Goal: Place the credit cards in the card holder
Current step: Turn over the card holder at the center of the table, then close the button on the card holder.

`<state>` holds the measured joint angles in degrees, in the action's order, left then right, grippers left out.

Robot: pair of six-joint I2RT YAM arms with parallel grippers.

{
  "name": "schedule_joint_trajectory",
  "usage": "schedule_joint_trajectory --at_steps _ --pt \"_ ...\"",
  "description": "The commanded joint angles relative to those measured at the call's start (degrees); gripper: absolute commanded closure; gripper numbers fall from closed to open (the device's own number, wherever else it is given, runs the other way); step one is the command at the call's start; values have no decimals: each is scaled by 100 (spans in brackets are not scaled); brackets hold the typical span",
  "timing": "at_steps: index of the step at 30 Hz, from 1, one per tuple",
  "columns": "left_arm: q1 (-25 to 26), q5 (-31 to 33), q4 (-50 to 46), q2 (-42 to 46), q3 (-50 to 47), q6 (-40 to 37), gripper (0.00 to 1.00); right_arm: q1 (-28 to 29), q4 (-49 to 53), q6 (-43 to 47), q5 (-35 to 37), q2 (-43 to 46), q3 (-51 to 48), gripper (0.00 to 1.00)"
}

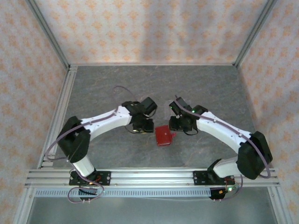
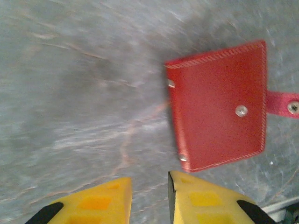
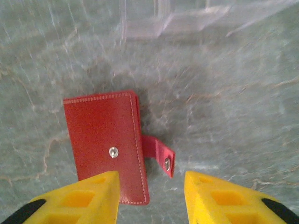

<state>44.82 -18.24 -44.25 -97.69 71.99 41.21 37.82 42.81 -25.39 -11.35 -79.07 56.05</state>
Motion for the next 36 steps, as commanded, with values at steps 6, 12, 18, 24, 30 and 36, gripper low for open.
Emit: schedule_joint_trajectory --at_steps 6,12,18,24,30,36 --pt "514 -75 145 -804 431 -23 69 -187 19 106 -676 -245 -322 67" --pt "550 -75 237 -914 214 -17 69 -205 35 206 -607 -315 -420 71" --pt "554 -92 310 -1020 67 -25 69 -274 -80 281 -649 -543 -385 78" --pt "554 -83 396 -1026 -100 17 69 -296 -69 351 -651 -604 -324 83" --pt "554 -92 426 -1015 -147 27 69 -345 -102 393 -630 -601 -323 81" --pt "554 -94 425 -1015 -165 24 69 -407 -223 390 -790 -683 -289 80"
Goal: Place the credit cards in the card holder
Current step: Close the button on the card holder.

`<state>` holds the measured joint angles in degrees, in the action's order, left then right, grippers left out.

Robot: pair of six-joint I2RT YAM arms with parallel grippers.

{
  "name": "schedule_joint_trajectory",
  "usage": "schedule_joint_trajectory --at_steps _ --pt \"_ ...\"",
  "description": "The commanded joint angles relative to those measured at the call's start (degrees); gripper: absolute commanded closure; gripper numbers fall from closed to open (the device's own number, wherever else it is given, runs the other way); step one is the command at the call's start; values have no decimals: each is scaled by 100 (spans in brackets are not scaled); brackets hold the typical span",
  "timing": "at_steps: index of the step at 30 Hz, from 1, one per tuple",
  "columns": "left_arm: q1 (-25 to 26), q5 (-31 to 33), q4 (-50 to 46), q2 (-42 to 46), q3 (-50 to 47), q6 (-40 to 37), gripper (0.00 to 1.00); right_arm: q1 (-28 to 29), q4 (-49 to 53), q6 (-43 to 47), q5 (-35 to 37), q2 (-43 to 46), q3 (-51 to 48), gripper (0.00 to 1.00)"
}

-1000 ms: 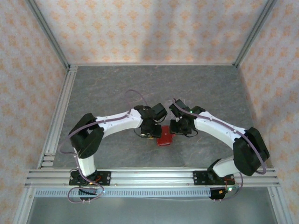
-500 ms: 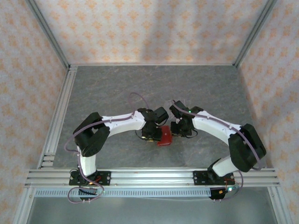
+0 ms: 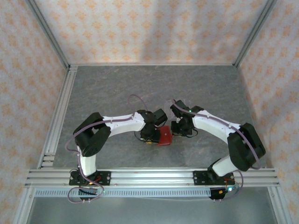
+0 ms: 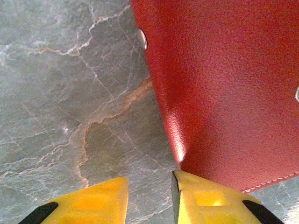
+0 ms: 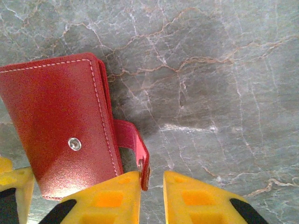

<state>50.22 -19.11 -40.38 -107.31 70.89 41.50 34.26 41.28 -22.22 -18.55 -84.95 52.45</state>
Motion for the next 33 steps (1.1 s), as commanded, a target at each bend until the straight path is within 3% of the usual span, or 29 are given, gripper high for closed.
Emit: schedule_joint_trajectory --at_steps 1,12,19,33 --pt "15 -13 39 -49 -58 -1 69 -51 -81 82 -100 -112 88 81" --pt "15 -7 54 -71 -75 17 69 -69 -81 141 -210 -222 161 86" --pt "15 -19 50 -75 -69 16 69 -100 43 183 -319 -73 257 79" --pt "15 -24 92 -3 -145 52 69 -157 45 217 -382 -110 249 85"
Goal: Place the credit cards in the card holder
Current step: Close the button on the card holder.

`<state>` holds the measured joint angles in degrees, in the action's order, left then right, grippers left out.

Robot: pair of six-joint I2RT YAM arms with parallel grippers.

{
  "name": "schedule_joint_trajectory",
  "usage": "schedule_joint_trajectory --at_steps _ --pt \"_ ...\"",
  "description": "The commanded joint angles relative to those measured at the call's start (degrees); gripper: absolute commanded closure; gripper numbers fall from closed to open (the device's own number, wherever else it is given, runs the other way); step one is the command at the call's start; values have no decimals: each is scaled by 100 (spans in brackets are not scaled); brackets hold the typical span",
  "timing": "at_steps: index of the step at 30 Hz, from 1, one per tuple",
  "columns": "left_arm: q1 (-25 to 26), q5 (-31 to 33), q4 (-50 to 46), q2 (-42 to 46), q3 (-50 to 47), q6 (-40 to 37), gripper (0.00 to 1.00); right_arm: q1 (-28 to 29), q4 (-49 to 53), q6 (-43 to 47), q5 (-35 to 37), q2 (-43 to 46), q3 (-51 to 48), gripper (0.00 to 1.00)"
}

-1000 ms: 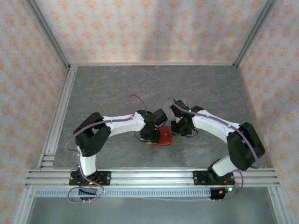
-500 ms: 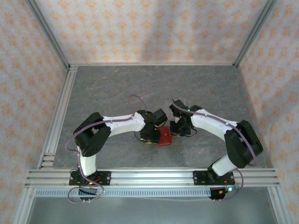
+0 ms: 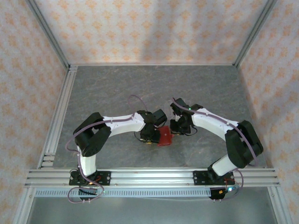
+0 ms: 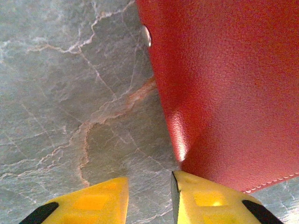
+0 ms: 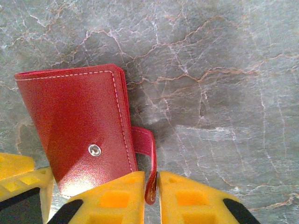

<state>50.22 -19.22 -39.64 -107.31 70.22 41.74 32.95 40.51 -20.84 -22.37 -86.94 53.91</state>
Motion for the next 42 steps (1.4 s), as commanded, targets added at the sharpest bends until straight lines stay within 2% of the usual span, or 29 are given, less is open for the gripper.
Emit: schedule_joint_trajectory --at_steps 1,6,10,17,21,30,42 --pt "15 -20 17 -1 -75 28 69 -25 124 74 4 94 95 86" --pt "15 9 -8 58 -86 36 69 -25 132 84 -21 141 93 94" --pt "-5 -200 140 262 -140 175 69 -18 59 86 -172 199 80 100" --pt "-306 -91 155 708 -138 309 63 -34 -233 26 -710 193 6 100" --pt "-453 -76 125 604 -18 237 62 -49 -333 52 -1008 82 -30 100" --pt "-434 -92 316 -11 95 151 62 -142 -440 72 -1513 -200 18 100" --pt "-369 -80 628 -86 -341 236 63 -148 -562 -16 -1919 -661 251 99"
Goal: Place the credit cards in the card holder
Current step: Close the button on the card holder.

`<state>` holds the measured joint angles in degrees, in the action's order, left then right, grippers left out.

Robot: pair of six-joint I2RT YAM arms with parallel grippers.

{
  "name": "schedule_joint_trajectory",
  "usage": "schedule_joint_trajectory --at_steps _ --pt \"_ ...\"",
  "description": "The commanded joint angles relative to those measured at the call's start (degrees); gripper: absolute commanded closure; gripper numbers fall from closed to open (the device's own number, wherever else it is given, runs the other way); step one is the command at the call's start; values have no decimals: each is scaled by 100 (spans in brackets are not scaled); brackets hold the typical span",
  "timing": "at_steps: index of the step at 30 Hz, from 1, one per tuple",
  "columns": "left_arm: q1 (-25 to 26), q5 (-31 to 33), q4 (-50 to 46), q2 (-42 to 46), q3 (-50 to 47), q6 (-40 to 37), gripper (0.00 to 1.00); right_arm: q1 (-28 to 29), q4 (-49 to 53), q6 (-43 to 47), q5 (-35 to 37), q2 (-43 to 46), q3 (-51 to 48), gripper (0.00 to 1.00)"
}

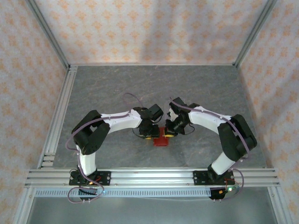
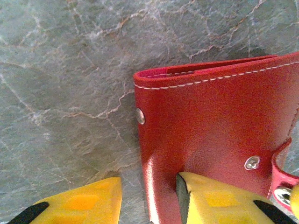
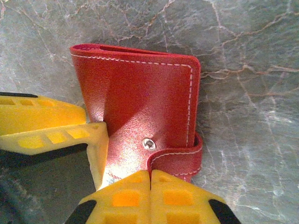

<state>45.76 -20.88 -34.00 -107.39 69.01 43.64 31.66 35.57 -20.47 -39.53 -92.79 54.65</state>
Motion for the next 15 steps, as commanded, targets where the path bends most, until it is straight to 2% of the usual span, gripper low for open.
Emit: schedule_joint_trajectory --at_steps 1,15 --pt "81 82 70 -84 -221 53 63 -25 -76 -55 -211 -84 184 98" --pt "101 62 95 -114 -228 75 63 -35 -97 -85 -345 -163 187 94"
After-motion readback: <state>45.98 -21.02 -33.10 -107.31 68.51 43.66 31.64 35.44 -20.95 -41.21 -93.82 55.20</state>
